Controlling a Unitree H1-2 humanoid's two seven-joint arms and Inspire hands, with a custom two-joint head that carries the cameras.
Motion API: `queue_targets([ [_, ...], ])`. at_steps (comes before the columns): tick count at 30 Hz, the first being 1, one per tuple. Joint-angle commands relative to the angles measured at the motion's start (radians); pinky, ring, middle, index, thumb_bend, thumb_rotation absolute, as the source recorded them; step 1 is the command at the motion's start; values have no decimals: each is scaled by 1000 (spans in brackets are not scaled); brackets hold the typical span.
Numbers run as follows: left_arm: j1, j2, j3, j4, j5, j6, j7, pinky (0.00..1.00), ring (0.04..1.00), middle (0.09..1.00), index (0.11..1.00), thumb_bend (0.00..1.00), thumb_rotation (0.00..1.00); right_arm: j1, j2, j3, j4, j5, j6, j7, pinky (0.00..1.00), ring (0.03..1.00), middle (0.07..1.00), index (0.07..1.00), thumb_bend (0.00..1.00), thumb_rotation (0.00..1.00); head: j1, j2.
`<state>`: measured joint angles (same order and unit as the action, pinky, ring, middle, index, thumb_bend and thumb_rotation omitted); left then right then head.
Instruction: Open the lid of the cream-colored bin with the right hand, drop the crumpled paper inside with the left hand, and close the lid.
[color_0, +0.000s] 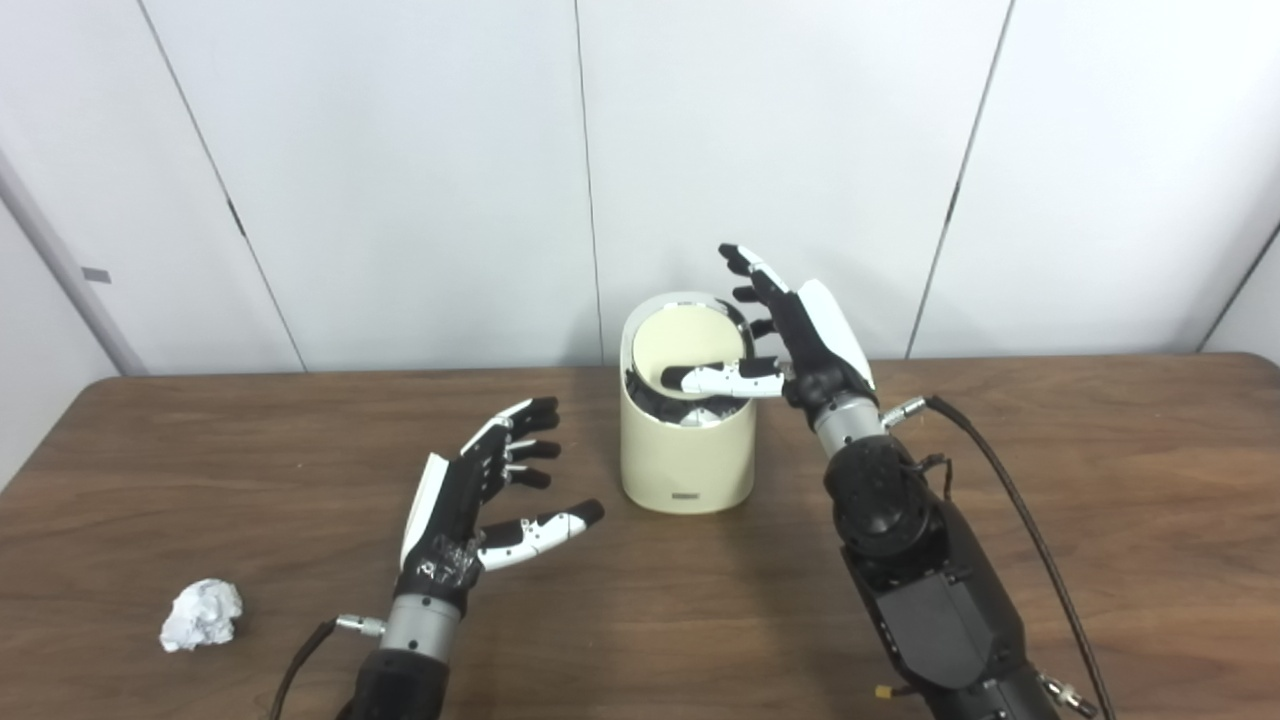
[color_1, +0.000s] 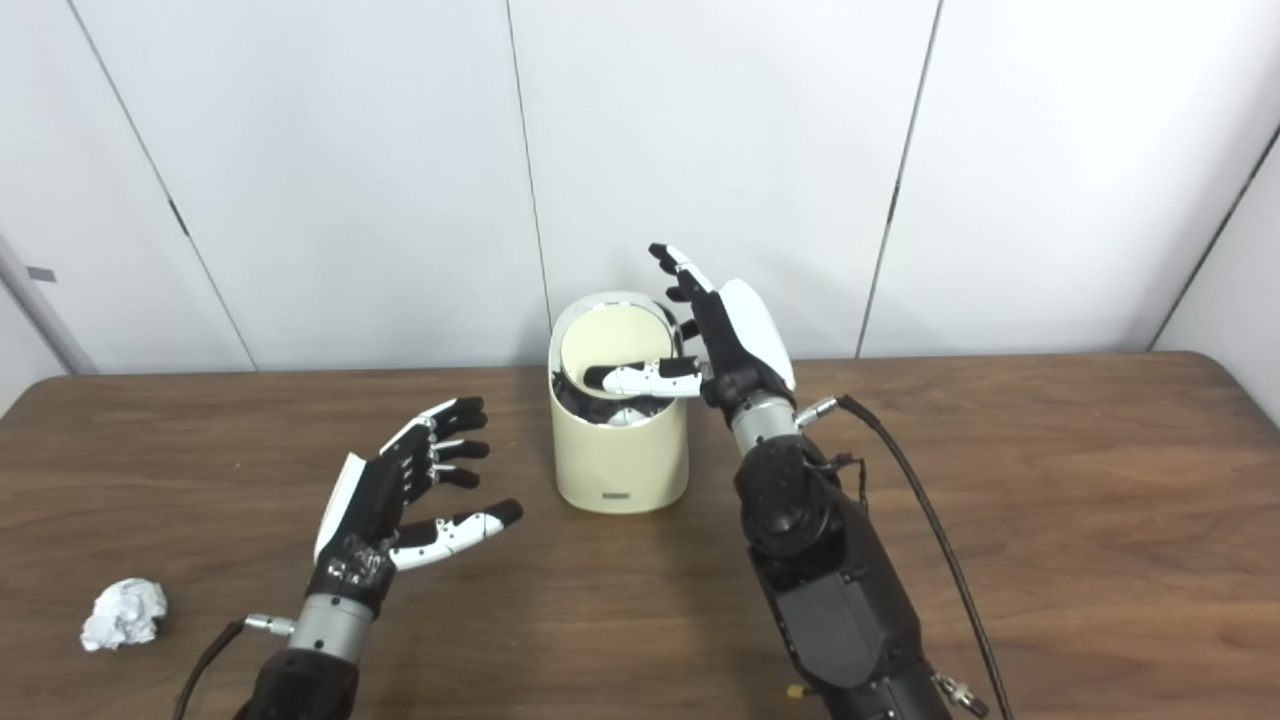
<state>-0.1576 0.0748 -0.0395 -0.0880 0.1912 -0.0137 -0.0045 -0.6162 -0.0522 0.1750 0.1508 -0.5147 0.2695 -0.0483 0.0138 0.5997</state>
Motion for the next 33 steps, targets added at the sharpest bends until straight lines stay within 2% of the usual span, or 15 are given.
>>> queue_targets([
  [1,-19,0,-1,-43,4,-12,5,644,736,823,831,766,92,-58,-1,-1,-19,-2,-22,-18,672,849,910,907,840,338,1,1],
  [8,-10,-3,2,-57,-4,7,3,623,735,821,830,767,84,-55,-13,-2,-17,-15,-5,-18,651,833,902,904,835,321,-2,13],
  [16,-7,1,0,-59,-4,8,1,645,736,819,830,769,104,-45,-31,-4,3,-22,-10,-24,634,827,899,903,823,286,-2,19],
  [21,-5,1,0,-61,-5,13,0,646,735,817,828,771,109,-41,-41,-3,18,-29,-7,-30,628,811,889,900,803,304,-1,21],
  [33,-6,1,-3,-66,2,20,-1,658,736,813,827,773,118,-61,-24,-1,53,-11,14,-29,611,814,894,892,769,278,-1,27],
])
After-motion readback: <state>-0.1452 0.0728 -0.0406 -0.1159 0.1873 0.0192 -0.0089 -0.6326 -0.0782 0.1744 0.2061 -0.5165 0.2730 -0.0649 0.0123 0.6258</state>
